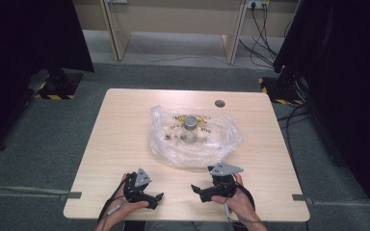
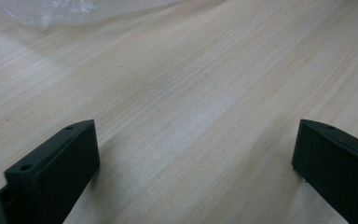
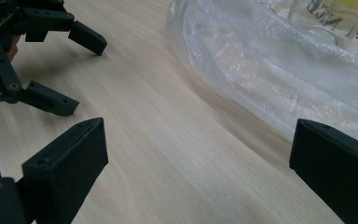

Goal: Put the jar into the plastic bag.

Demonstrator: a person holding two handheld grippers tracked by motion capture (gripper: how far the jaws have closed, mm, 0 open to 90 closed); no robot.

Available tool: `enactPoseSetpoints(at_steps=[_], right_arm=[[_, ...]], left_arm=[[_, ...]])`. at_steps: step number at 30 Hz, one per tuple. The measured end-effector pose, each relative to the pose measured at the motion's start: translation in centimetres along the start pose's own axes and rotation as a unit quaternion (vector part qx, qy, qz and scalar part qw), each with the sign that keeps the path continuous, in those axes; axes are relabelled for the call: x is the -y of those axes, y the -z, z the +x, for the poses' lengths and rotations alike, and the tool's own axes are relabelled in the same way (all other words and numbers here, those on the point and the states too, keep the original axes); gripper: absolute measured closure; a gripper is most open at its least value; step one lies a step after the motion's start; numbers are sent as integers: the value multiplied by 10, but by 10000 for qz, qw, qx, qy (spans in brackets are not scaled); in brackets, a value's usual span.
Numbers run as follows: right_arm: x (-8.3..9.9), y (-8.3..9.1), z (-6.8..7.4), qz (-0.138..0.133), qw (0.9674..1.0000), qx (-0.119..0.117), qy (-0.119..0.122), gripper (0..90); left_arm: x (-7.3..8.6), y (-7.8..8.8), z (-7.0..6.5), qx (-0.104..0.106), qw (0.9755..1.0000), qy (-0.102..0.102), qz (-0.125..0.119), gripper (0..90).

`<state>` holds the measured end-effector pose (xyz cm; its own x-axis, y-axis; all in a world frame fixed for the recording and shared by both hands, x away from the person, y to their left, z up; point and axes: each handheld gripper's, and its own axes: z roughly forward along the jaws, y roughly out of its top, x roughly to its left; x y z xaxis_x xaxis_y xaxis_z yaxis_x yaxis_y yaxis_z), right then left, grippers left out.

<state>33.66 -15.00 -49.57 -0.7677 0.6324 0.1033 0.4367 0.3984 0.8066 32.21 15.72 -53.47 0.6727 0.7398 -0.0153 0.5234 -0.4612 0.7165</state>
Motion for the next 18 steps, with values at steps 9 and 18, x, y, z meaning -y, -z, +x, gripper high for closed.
enactPoseSetpoints(at_steps=[9,18], right_arm=[[11,8,-3,24,10000,51,-81,45],[18,14,-4,33,9999,75,-128,45]], left_arm=[[0,0,0,-1,10000,0,0,0],[0,0,0,-1,10000,1,-1,0]])
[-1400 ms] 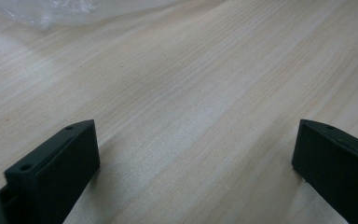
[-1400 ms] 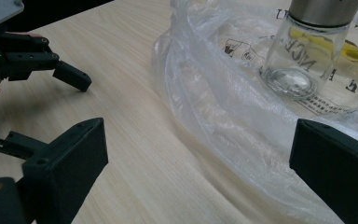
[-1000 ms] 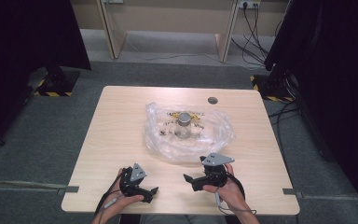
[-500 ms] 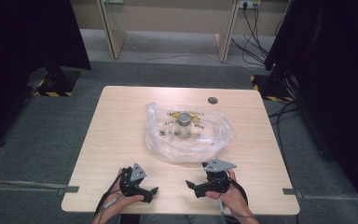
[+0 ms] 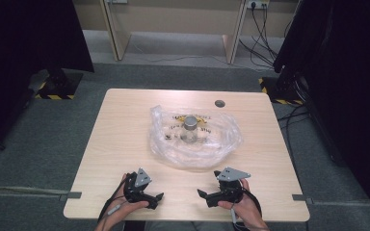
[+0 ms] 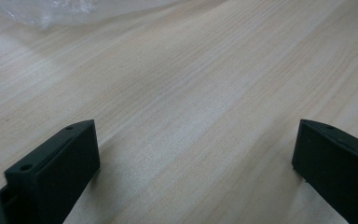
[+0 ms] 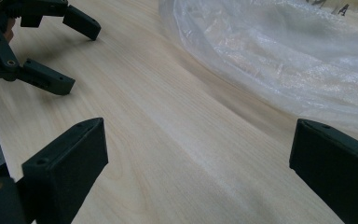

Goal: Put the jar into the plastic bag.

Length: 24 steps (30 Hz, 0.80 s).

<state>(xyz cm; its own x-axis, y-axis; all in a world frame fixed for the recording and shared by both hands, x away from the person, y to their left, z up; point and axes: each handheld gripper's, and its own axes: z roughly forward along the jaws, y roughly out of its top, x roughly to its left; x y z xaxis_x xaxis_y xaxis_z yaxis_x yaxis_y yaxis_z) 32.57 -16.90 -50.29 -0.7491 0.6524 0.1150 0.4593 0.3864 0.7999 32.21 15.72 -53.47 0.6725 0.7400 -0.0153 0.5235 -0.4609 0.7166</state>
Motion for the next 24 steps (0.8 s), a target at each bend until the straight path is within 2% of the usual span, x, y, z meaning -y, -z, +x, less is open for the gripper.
enactPoseSetpoints(at_steps=[15,24], right_arm=[[6,1,-2,46,10000,78,-38,45],[12,10,-8,-11,9998,180,-112,45]], left_arm=[[0,0,0,-2,10000,-2,8,0],[0,0,0,-2,10000,-5,10,0]])
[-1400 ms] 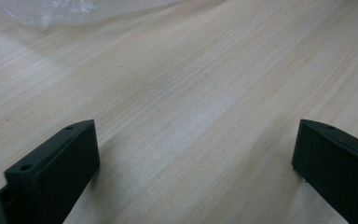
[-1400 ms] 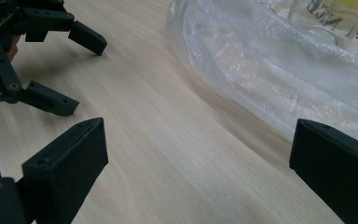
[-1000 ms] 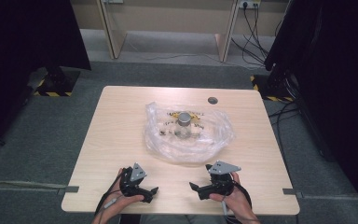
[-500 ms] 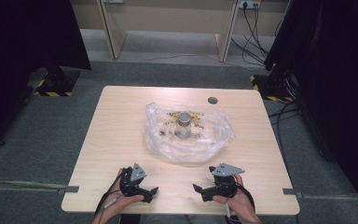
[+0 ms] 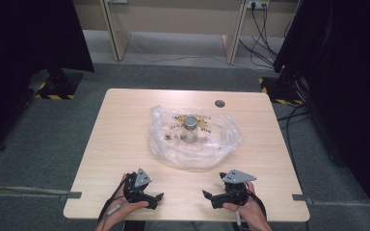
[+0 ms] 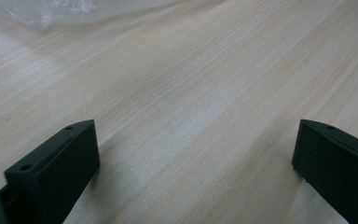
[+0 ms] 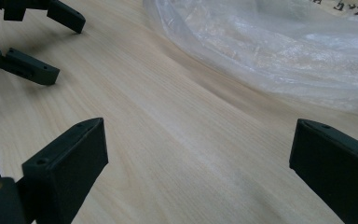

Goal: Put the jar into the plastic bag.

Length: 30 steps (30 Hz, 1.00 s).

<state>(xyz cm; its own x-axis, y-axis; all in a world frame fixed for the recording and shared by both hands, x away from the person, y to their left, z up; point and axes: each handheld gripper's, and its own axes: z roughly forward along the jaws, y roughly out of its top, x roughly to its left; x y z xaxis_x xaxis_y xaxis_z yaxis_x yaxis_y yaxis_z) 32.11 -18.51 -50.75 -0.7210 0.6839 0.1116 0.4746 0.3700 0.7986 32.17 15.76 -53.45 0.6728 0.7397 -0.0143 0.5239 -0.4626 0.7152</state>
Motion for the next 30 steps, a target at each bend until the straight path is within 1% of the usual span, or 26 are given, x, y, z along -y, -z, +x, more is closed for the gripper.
enactPoseSetpoints(at_steps=[6,15,23,30], right_arm=[[2,1,-3,12,10000,92,4,45],[3,5,-3,-28,9999,100,-11,45],[11,13,-10,-61,9997,191,-140,45],[15,18,-12,-71,9995,228,-208,45]], left_arm=[[0,0,0,-1,10000,0,0,0],[0,0,0,-1,10000,0,0,0],[0,0,0,0,10000,2,0,0],[0,0,0,0,10000,0,0,0]])
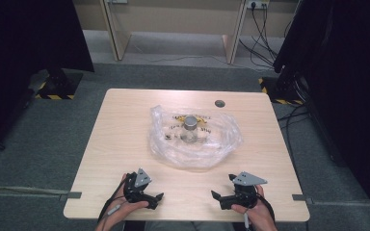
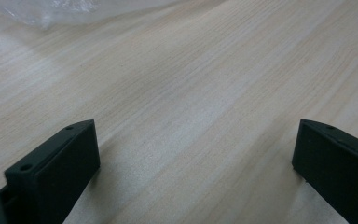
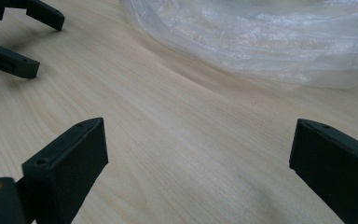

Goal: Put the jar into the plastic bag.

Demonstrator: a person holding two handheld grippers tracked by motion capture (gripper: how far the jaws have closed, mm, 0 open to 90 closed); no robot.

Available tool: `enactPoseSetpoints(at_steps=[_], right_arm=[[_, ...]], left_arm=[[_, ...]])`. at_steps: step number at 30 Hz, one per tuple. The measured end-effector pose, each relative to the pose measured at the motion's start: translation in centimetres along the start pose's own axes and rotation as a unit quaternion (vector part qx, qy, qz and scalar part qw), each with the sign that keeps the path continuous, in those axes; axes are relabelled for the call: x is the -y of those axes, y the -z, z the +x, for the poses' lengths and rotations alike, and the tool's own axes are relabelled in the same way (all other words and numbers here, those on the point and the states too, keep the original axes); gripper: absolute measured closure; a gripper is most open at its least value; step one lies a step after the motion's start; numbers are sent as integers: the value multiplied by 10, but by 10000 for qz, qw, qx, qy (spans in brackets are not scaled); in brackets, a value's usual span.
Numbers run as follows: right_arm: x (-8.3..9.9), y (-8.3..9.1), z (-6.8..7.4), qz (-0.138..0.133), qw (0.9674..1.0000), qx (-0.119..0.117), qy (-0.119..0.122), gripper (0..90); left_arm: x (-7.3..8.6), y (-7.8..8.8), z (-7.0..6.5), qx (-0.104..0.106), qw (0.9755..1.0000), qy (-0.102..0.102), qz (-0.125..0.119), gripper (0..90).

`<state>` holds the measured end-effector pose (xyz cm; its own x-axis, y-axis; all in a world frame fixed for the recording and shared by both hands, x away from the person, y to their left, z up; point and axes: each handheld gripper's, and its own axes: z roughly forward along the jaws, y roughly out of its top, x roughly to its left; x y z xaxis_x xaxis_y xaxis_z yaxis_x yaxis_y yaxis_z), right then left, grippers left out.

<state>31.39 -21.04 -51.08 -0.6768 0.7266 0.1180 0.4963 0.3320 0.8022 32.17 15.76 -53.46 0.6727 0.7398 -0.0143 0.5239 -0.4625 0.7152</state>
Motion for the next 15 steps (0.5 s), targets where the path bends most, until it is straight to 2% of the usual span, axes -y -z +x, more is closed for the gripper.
enactPoseSetpoints(at_steps=[15], right_arm=[[3,0,-4,27,10000,12,-64,45]], left_arm=[[0,0,0,0,10000,0,1,0]])
